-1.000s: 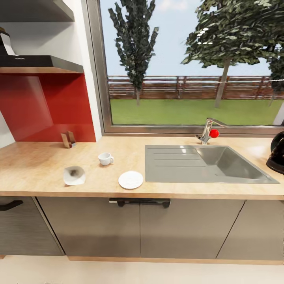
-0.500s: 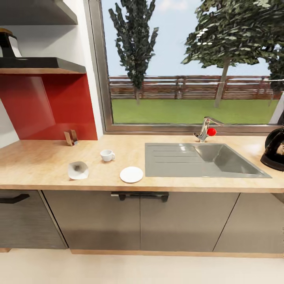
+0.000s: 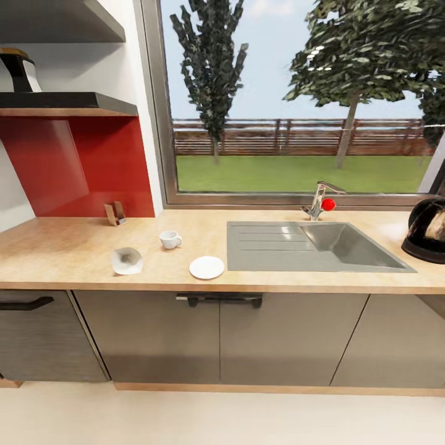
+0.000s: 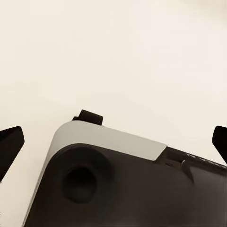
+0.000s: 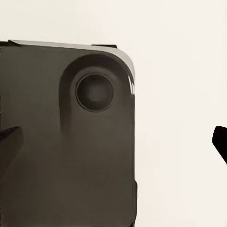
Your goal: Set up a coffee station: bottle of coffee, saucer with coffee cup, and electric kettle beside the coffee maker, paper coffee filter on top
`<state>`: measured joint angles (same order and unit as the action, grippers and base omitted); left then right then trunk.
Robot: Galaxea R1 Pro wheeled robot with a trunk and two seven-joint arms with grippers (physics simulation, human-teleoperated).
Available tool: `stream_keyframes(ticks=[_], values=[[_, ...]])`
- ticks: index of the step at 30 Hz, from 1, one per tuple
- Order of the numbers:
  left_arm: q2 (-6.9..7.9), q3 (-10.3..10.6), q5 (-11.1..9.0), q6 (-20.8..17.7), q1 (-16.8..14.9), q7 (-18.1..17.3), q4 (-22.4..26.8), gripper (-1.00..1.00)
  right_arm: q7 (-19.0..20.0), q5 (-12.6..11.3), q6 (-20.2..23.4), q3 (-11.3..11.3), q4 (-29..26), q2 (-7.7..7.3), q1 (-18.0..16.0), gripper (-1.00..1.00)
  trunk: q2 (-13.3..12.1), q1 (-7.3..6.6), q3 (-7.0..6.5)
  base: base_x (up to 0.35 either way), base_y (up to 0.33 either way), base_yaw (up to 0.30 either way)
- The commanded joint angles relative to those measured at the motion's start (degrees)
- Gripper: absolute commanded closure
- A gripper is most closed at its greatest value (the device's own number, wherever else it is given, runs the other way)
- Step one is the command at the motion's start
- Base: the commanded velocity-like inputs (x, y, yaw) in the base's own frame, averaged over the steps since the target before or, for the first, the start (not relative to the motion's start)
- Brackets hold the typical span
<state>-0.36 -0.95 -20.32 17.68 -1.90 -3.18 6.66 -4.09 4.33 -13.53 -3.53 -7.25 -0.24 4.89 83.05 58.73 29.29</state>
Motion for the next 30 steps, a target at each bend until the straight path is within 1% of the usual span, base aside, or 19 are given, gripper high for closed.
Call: stream_keyframes(ticks=[1,5,7,8,10,12,14,15,16,17,18,19,22,24,25,26,28,29,30], values=[[0.13,-0.09,-0.50,0.16,-0.03,-0.33,-0.07,-1.00,-0.10,0.42,0.01,-0.39,-0.27,0.17,0.03,-1.00,0.02,0.00,0.04,-0.001,0.000,0.000],[0.40,-0.16,-0.75,0.16,-0.03,-0.33,-0.07,-1.00,-0.56,0.51,0.79,-0.38,-2.72,1.53,-0.02,-1.00,0.02,0.00,0.04,0.000,0.000,0.000],[0.51,-0.18,-1.17,0.16,-0.03,-0.33,-0.07,-1.00,-1.87,0.52,2.95,-0.36,-7.28,2.36,-0.11,-1.00,0.02,0.00,0.04,0.000,0.000,0.000],[0.55,-0.18,-1.50,0.16,-0.03,-0.35,-0.07,-1.00,-3.24,0.58,5.68,-0.35,-11.79,2.74,-0.18,-1.00,0.02,0.00,0.04,0.000,0.000,0.000],[0.57,-0.17,-1.77,0.16,-0.03,-0.37,-0.05,-1.00,-4.69,0.68,9.45,-0.33,-17.19,3.03,-0.23,-1.00,0.02,0.00,0.04,0.000,0.000,0.000],[0.74,-0.13,-2.11,0.16,-0.03,-0.39,-0.02,-1.00,-6.46,0.89,18.03,-0.08,-29.33,3.56,-0.30,-1.00,0.02,0.00,0.04,0.000,0.000,0.000],[0.83,-0.12,-2.19,0.16,-0.03,-0.40,-0.01,-1.00,-6.87,1.15,21.49,0.23,-35.10,4.18,-0.42,-1.00,0.02,0.00,0.04,0.000,0.000,0.000],[0.93,-0.12,-2.25,0.16,-0.03,-0.41,0.00,-1.00,-7.10,1.75,24.09,0.69,-40.41,5.02,-0.56,-1.00,0.02,0.00,0.04,0.000,0.000,0.000],[1.01,-0.11,-2.27,0.16,-0.03,-0.41,0.01,-1.00,-7.17,2.17,25.10,0.96,-42.86,5.46,-0.64,-1.00,0.02,0.00,0.04,0.000,0.000,0.000],[1.15,-0.11,-2.28,0.15,-0.03,-0.41,0.01,-1.00,-7.26,3.21,26.76,1.51,-47.49,6.41,-0.90,-1.00,0.02,0.00,0.04,0.000,0.000,0.000],[1.22,-0.11,-2.28,0.13,-0.03,-0.41,0.01,-1.00,-7.28,3.77,27.49,1.79,-49.64,6.91,-1.13,-1.00,0.02,0.00,0.04,0.000,0.000,0.000],[1.35,-0.11,-2.27,0.13,-0.03,-0.42,0.02,-1.00,-7.30,4.96,28.81,2.39,-53.58,7.98,-1.75,-1.00,0.02,0.00,0.04,0.000,0.000,0.000],[1.52,-0.11,-2.25,0.10,-0.03,-0.42,0.02,-1.00,-7.34,7.30,30.71,3.88,-60.06,10.16,-3.30,-1.00,0.02,0.00,0.04,0.000,0.000,0.000],[1.66,-0.11,-2.18,0.09,-0.03,-0.42,0.04,-1.00,-7.38,9.35,31.73,5.69,-65.98,10.24,-6.37,-1.00,0.02,0.00,0.04,0.000,0.000,0.000],[1.68,-0.11,-2.16,0.09,-0.03,-0.42,0.05,-1.00,-7.37,9.57,31.81,6.03,-66.90,10.24,-7.05,-1.00,0.02,0.00,0.04,0.000,0.000,0.000],[1.77,-0.11,-2.07,0.08,-0.03,-0.42,0.09,-1.00,-7.06,10.02,32.19,7.39,-70.83,10.24,-11.04,-1.00,0.02,0.00,0.04,0.000,0.000,0.000],[1.92,-0.11,-2.04,0.08,-0.03,-0.42,0.14,-1.00,-6.93,10.07,33.39,7.94,-72.78,10.24,-13.80,-1.00,0.02,0.00,0.04,0.000,0.000,0.000],[2.09,-0.11,-2.02,0.08,-0.03,-0.42,0.16,-1.00,-6.89,10.03,35.09,8.18,-73.93,10.24,-15.69,-1.00,0.02,0.00,0.04,0.000,0.000,0.000],[2.44,0.03,-1.91,0.11,-0.03,-0.44,0.14,-1.00,-6.84,9.81,38.62,8.48,-75.66,10.24,-19.43,-1.00,0.02,0.00,0.04,0.000,0.000,0.000]])
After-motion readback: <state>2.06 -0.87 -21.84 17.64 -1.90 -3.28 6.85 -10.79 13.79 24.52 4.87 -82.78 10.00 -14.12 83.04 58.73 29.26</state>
